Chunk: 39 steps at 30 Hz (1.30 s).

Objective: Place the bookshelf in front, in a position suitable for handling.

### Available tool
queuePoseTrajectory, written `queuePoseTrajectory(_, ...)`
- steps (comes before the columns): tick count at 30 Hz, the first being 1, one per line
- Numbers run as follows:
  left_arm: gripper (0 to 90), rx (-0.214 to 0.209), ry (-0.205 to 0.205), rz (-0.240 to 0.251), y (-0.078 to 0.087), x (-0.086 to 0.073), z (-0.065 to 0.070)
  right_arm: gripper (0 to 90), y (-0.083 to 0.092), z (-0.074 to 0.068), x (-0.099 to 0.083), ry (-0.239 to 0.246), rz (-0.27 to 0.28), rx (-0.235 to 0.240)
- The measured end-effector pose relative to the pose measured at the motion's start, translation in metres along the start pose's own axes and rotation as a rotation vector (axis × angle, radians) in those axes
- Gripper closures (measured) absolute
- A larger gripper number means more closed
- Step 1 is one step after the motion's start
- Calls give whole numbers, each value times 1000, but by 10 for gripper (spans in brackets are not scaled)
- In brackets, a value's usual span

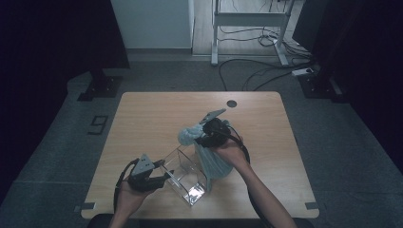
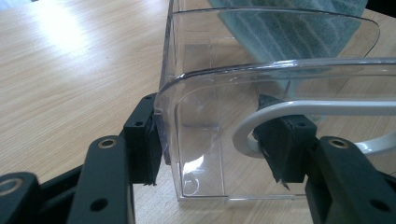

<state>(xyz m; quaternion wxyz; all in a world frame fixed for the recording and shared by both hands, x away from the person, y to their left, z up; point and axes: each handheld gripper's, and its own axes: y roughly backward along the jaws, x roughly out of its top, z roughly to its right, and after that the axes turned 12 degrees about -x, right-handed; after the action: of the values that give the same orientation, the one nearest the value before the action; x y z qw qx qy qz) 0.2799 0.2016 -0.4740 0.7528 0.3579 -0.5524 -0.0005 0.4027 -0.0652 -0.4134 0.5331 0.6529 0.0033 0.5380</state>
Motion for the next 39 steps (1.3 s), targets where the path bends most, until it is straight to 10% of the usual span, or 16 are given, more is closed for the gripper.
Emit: queuePoseTrajectory(39,450,29,22,-10,-1,2,3,583,41,2,-60,-6,36,20)
